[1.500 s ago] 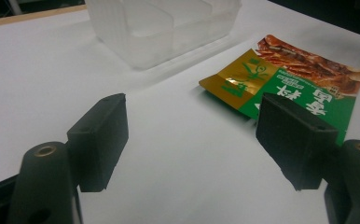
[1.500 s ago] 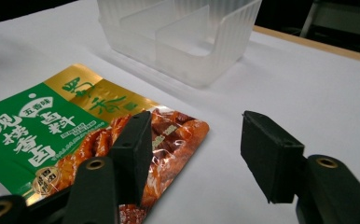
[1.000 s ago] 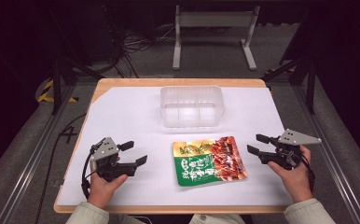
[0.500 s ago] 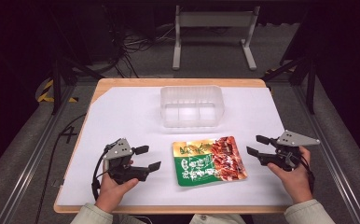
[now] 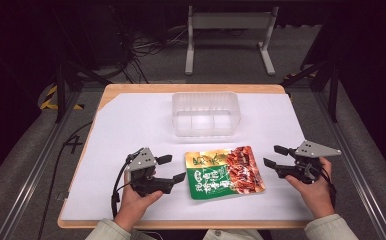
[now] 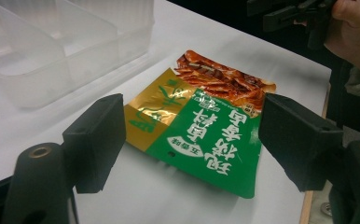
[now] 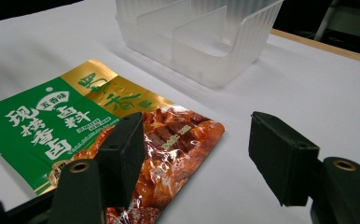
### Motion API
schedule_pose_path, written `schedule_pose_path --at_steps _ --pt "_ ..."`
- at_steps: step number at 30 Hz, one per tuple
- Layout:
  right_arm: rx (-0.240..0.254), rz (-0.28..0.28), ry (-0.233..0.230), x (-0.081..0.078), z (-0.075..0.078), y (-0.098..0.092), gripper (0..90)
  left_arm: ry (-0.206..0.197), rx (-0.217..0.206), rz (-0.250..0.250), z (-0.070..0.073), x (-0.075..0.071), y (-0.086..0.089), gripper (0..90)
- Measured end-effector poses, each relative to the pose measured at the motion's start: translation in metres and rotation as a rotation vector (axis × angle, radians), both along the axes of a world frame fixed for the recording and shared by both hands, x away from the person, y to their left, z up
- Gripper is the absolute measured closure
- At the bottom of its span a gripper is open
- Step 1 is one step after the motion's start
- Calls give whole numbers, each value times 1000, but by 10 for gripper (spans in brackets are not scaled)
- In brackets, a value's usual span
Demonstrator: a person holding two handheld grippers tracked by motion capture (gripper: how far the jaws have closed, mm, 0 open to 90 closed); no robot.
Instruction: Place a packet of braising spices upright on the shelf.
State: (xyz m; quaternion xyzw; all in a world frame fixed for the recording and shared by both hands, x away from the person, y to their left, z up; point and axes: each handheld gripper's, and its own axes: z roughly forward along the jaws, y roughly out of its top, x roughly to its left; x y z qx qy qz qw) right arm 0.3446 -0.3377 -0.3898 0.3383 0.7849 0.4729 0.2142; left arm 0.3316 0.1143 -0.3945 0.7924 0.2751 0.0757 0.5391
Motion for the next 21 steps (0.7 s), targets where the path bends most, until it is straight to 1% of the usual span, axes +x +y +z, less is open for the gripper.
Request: schedule_pose_path --at_steps 2,4,5,6,8,9,11,12,13,16,19,21 --pt "-3 1 0 0 -1 0 357 3 11 -7 -1 1 -3 234" --pt "-3 6 1 0 -1 1 353 15 22 -20 -3 1 -8 222" --pt "-2 7 1 0 -1 1 351 17 35 -28 -5 2 -10 213" --pt "-3 7 1 0 -1 1 350 31 55 -30 -7 3 -12 203" --pt "-2 6 0 0 -1 1 347 55 68 -38 -12 5 -15 183" --pt "-3 6 -1 0 -1 1 346 64 76 -39 -15 6 -16 181" --pt "-3 7 -2 0 -1 1 344 63 90 -37 -20 7 -18 188" --pt "-3 7 -2 0 -1 1 344 63 90 -37 -20 7 -18 195" --pt "-5 9 -3 0 -1 1 343 72 104 -32 -24 9 -20 195" --pt "0 7 0 0 -1 1 343 132 113 -29 -33 13 -22 199" --pt "-3 7 3 1 -2 1 341 175 119 -30 -39 15 -24 200" --pt "-2 9 5 1 -3 2 340 185 132 -33 -43 16 -26 200"
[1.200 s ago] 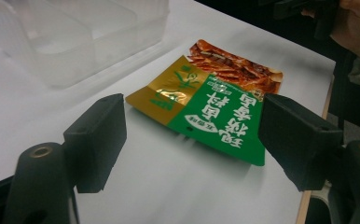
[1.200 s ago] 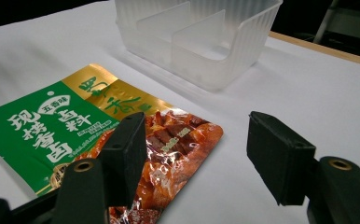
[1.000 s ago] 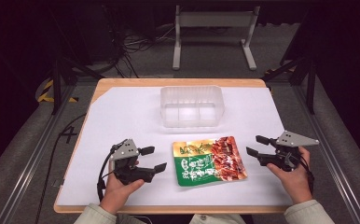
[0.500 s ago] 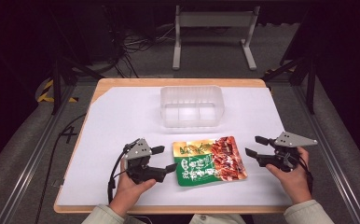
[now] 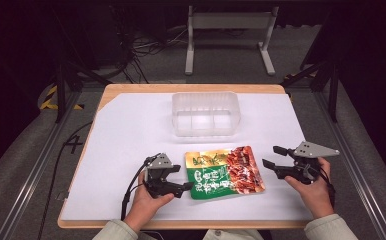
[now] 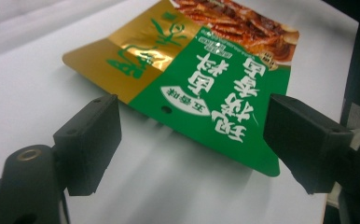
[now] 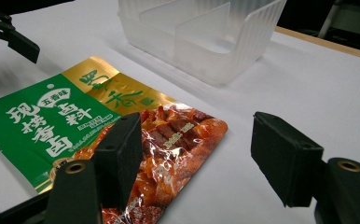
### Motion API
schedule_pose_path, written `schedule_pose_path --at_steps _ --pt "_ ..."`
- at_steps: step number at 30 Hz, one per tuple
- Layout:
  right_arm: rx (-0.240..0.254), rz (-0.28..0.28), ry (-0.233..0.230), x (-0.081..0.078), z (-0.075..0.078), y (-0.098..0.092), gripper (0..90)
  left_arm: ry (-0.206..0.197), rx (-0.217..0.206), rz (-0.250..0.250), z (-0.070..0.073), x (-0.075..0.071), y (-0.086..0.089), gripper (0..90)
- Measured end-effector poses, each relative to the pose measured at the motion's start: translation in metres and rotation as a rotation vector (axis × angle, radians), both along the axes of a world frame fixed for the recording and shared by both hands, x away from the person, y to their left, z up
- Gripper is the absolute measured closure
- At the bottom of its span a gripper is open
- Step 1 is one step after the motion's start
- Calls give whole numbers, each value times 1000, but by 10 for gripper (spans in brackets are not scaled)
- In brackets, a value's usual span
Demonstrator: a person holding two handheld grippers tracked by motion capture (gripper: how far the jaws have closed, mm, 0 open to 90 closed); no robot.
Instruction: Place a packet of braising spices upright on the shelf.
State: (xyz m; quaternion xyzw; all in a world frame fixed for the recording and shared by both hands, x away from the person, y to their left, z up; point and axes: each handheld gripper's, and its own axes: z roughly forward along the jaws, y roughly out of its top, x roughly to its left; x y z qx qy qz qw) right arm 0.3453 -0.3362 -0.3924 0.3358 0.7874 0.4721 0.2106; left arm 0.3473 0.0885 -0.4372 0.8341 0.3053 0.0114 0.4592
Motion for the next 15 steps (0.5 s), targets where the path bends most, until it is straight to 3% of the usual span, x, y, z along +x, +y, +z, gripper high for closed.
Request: schedule_pose_path --at_steps 3,11,15 --pt "4 0 2 0 0 0 338 4 12 -1 -3 0 -2 200" --pt "2 -5 4 1 -1 -1 337 97 57 -28 -12 4 -7 199" --pt "2 -10 6 1 -2 -2 337 132 54 -55 -13 6 -8 194"
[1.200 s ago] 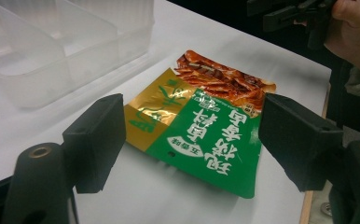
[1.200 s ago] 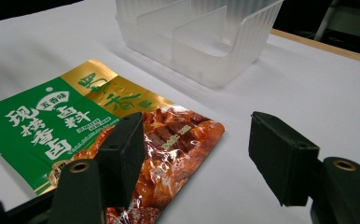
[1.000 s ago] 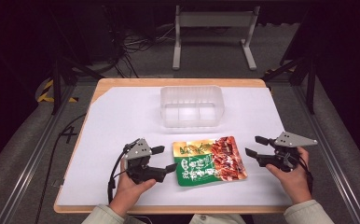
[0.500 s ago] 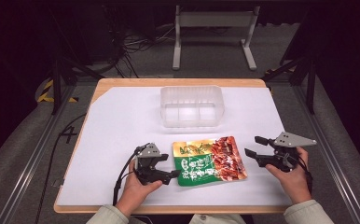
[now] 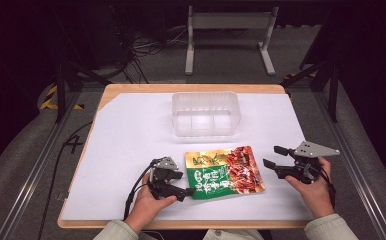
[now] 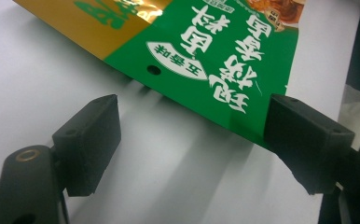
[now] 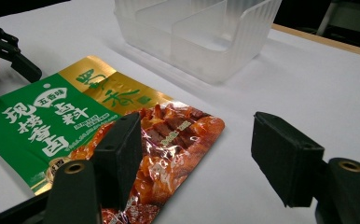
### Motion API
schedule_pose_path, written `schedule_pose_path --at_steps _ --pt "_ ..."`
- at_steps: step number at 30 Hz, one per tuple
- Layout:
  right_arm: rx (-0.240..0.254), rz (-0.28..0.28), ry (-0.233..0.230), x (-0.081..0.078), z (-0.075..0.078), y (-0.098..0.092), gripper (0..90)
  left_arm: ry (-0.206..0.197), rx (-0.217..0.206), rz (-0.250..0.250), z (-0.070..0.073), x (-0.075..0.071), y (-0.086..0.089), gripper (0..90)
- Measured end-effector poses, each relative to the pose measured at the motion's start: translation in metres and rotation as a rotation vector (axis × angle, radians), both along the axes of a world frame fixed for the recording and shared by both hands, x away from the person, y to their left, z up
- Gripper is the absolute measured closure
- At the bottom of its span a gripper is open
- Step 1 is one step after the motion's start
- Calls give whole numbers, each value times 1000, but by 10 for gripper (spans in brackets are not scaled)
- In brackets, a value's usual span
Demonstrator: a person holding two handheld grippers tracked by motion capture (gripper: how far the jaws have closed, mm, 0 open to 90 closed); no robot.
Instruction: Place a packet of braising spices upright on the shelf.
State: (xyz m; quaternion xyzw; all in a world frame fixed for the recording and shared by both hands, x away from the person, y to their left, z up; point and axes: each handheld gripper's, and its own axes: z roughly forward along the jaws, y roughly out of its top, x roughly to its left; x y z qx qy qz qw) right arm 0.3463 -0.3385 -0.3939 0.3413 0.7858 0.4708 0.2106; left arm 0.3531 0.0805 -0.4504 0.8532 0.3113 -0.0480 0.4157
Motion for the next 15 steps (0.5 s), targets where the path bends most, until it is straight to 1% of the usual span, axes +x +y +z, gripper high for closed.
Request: schedule_pose_path --at_steps 3,6,8,12,15 --pt "-4 -1 -1 0 0 0 337 14 -11 -10 0 1 0 192" --pt "-6 -2 4 0 -1 1 337 22 -13 -33 0 0 -4 195" --pt "-8 -2 3 -1 -1 1 337 30 -10 -49 1 0 -5 202" --pt "-4 -5 -2 -2 0 0 337 39 -5 -52 1 -1 -6 209" --pt "-3 -8 -1 -3 0 -1 337 37 1 -81 2 -2 -11 226"
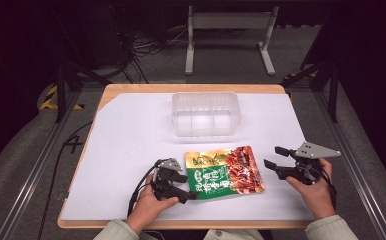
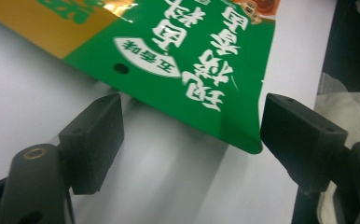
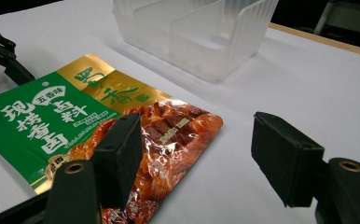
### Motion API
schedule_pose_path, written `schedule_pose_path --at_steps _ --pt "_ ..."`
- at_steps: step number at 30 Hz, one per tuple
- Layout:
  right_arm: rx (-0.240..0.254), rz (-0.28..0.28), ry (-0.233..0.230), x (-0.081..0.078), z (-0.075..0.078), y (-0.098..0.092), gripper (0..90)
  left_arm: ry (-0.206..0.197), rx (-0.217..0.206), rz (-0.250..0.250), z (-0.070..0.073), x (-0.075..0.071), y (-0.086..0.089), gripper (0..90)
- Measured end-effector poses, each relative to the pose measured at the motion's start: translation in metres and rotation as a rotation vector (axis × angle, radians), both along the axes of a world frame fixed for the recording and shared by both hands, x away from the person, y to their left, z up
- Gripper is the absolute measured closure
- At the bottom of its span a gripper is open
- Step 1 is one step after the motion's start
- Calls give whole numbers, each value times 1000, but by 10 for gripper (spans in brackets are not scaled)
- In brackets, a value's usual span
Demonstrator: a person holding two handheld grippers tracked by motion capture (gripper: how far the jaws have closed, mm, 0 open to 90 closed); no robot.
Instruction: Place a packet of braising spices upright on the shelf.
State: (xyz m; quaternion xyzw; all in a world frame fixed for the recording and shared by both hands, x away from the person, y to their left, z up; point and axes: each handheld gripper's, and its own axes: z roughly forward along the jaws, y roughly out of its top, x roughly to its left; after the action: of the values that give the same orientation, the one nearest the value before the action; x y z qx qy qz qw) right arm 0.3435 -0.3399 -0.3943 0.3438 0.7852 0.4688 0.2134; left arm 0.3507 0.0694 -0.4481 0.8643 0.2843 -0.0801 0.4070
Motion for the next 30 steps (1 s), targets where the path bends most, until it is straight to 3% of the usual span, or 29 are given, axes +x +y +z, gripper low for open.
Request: schedule_pose_path --at_steps 8,13,19,24,30 --pt "-1 -8 1 -3 0 -2 335 -9 -26 -20 1 1 -12 251" --pt "1 -15 -3 -5 0 -4 334 15 -39 -19 -2 3 -25 239" --pt "2 -15 -4 -5 0 -4 333 -24 -5 14 -1 1 -30 291" --pt "5 -10 -6 -5 1 -3 332 -35 -12 23 -3 0 -29 329" --pt "1 -5 -7 -4 0 -1 332 -61 6 30 -2 -3 -32 309"
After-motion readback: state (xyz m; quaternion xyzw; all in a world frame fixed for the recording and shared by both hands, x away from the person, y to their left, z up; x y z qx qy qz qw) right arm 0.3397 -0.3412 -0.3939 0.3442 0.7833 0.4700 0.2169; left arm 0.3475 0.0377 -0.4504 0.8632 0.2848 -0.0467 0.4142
